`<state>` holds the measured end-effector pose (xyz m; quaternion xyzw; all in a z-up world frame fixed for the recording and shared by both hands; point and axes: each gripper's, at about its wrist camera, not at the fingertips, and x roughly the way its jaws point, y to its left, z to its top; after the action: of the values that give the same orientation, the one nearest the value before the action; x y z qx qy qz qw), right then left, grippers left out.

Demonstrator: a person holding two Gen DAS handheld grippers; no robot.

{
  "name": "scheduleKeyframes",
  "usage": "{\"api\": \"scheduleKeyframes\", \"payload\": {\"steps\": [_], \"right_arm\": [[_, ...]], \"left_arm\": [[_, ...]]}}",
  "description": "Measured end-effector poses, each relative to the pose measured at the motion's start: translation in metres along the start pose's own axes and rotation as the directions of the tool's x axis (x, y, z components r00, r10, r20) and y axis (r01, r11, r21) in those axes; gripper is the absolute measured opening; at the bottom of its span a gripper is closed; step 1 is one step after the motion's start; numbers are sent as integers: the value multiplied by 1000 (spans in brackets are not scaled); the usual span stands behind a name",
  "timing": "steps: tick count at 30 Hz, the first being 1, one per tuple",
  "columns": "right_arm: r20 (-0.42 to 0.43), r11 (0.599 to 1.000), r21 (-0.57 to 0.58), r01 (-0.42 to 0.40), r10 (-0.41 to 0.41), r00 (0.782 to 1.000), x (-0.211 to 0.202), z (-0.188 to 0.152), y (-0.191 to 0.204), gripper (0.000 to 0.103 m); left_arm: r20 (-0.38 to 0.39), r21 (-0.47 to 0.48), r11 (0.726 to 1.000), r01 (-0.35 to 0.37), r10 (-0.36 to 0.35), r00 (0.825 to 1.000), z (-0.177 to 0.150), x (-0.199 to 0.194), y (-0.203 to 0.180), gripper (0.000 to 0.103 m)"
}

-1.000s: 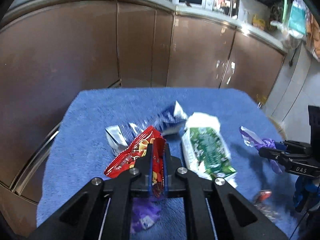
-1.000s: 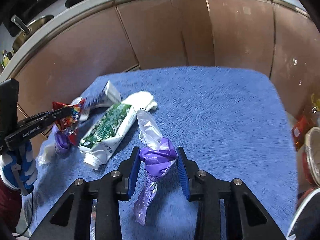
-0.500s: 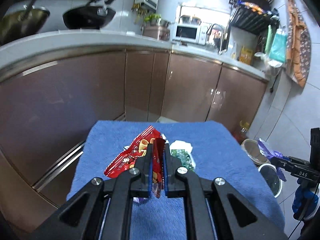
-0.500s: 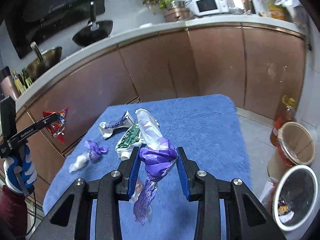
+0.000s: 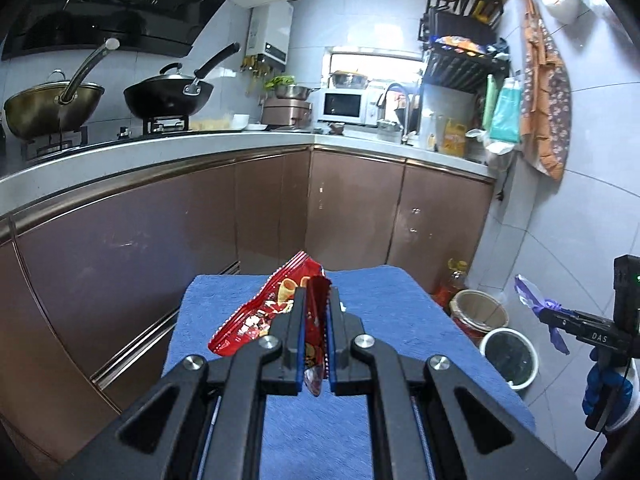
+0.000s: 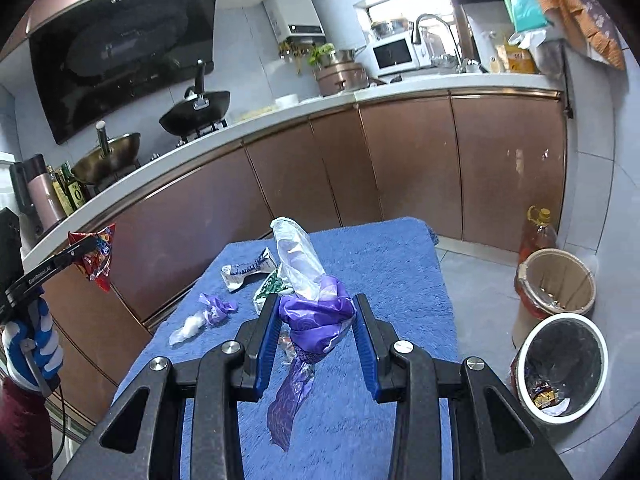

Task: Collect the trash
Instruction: 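Grasp the red chip bag with the left tool while the right tool grasps the purple wrapper, then carry chip bag and purple wrapper over the white bin and open both tools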

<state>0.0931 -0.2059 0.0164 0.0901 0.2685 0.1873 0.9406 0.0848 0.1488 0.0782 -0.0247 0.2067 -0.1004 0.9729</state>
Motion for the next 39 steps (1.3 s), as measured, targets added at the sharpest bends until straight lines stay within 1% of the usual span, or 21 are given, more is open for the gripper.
{"api": "scheduleKeyframes", "payload": {"steps": [4,9,12,15,17,18,20,22,25,26,27,28,29,31,32,33,34,35,38,39], "right_arm": [[34,1000,8,16,-16,999,-21,-3,-3,33],[69,997,44,62,-65,996,-38,-5,-24,33],[74,990,90,108,-115,991,-45,-10,-48,33],[66,977,133,164,-174,982,-48,-17,-76,33],[57,967,151,206,-216,975,-49,-21,-92,33],[49,960,159,232,-242,969,-48,-23,-102,33],[31,945,180,272,-282,959,-47,-29,-122,34],[4,923,205,326,-334,943,-44,-35,-145,34],[-40,890,241,386,-388,921,-38,-48,-179,34],[-50,884,247,398,-399,916,-36,-52,-188,34],[-69,871,257,418,-415,907,-32,-57,-200,34],[-89,858,269,437,-429,899,-28,-62,-213,34],[-101,851,276,447,-437,894,-26,-66,-221,34],[-136,829,285,481,-462,876,-18,-75,-242,34],[-153,819,290,496,-472,868,-13,-79,-252,34],[-169,809,300,506,-477,863,-8,-83,-263,34],[-185,799,309,515,-481,857,-2,-87,-274,34],[-200,790,313,527,-487,850,3,-91,-283,34],[-240,770,318,553,-499,833,15,-101,-310,34],[-254,762,321,562,-502,827,19,-105,-319,34]], "left_arm": [[11,-6,999,38,-38,999,1,-9,-13,7],[-5,19,995,102,-102,995,4,3,-43,7],[-34,48,988,150,-148,988,7,23,-72,7],[-76,80,975,206,-200,977,9,51,-107,7],[-112,108,961,255,-244,963,11,75,-139,7],[-122,116,956,271,-257,959,12,83,-149,7],[-163,138,936,323,-300,940,10,110,-181,7],[-203,159,917,365,-332,921,8,134,-211,7],[-274,191,881,433,-375,885,1,175,-262,7],[-306,199,865,461,-392,868,-3,194,-285,7],[-321,201,856,475,-401,858,-6,204,-296,7],[-344,203,844,497,-414,843,-11,218,-312,7],[-373,206,828,522,-426,824,-16,237,-335,7],[-410,207,810,548,-437,801,-27,261,-362,7],[-444,201,796,570,-445,778,-35,281,-383,7],[-466,199,788,582,-447,764,-42,295,-397,7],[-479,199,784,588,-445,756,-47,304,-406,7],[-502,198,779,595,-441,744,-56,320,-421,7],[-549,177,776,606,-433,715,-76,358,-453,8],[-559,171,776,607,-431,708,-82,367,-460,8]]}}
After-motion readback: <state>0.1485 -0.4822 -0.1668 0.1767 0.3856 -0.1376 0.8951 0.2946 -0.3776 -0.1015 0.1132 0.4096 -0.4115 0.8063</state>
